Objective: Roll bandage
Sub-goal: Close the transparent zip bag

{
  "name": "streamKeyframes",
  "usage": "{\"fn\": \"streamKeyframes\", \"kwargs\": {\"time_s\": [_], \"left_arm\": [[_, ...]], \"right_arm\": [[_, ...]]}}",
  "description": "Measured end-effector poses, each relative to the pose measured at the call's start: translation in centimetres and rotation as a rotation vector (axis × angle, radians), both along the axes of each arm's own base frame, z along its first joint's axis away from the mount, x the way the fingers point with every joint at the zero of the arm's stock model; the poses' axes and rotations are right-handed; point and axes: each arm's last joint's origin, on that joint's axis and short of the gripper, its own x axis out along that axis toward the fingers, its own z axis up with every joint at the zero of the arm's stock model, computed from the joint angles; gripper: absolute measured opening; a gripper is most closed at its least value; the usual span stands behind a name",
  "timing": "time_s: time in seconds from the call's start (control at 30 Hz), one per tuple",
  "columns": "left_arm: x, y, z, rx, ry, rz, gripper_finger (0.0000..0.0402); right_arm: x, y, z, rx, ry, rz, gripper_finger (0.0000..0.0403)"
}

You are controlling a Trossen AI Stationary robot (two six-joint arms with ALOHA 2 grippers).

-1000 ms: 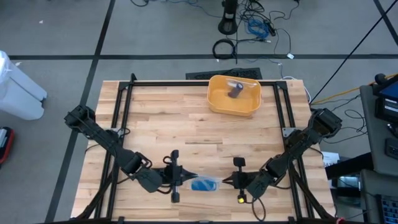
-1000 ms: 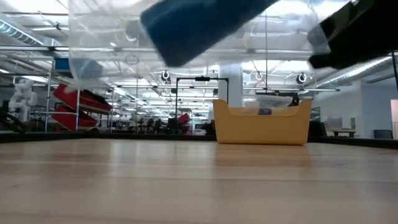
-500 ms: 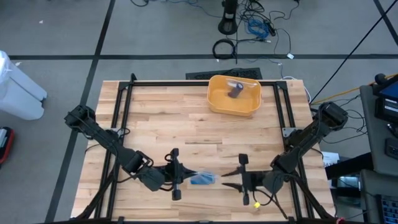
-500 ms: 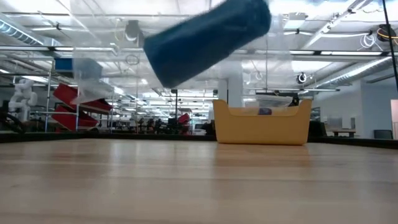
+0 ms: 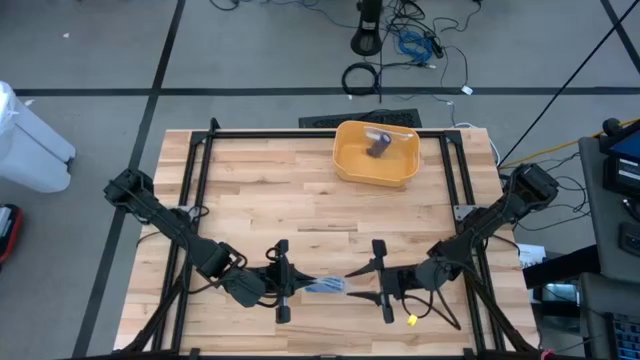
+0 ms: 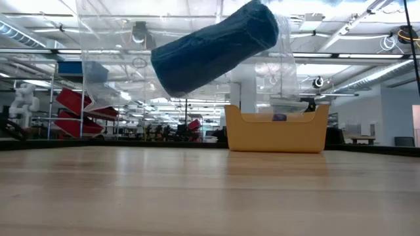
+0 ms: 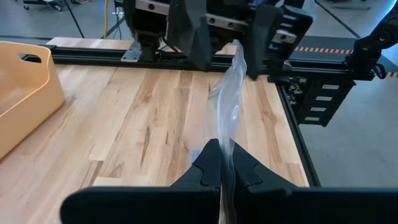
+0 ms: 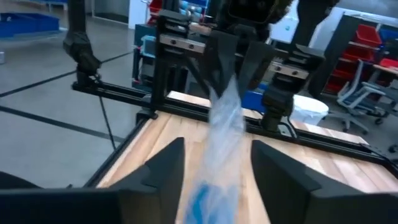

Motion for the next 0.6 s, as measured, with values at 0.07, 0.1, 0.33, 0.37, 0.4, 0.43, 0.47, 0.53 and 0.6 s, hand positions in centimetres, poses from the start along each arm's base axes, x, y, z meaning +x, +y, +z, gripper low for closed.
{"fn": "streamKeyframes", "kwargs": {"time_s": [0.07,0.1,0.33,0.37,0.4,0.43,0.47,0.53,0.6], "left_arm": [[0.0,0.0,0.01,0.0,-0.001,0.0,0.0],[0.0,0.0,0.01,-0.001,-0.001,0.0,0.0],[0.01,-0.01,0.02,-0.002,-0.002,0.0,0.0],[0.01,-0.01,0.01,-0.003,-0.001,0.0,0.0],[0.01,-0.01,0.01,-0.009,-0.001,0.002,0.0],[0.01,-0.01,0.01,-0.018,-0.002,0.005,0.0],[0.03,0.01,0.01,-0.024,-0.002,0.008,0.0],[0.09,0.07,-0.03,-0.024,-0.001,0.011,0.0],[0.22,0.08,-0.19,-0.025,0.003,0.009,0.0]], "right_arm": [[0.1,-0.14,-0.01,0.0,0.001,-0.004,0.0146],[0.13,-0.17,-0.01,0.001,0.001,0.003,0.0132],[0.19,-0.15,0.04,0.0,-0.003,0.04,0.0056],[0.19,-0.15,0.04,-0.002,-0.004,0.04,0.005],[0.19,-0.15,0.04,-0.002,-0.004,0.04,0.0046],[0.24,-0.22,0.05,-0.001,-0.004,0.037,0.0045],[0.29,-0.29,0.05,0.002,-0.004,0.034,0.0045],[0.41,-0.46,0.05,0.006,-0.003,0.027,0.005],[0.52,-0.62,0.05,0.007,-0.003,0.029,0.0061]]}}
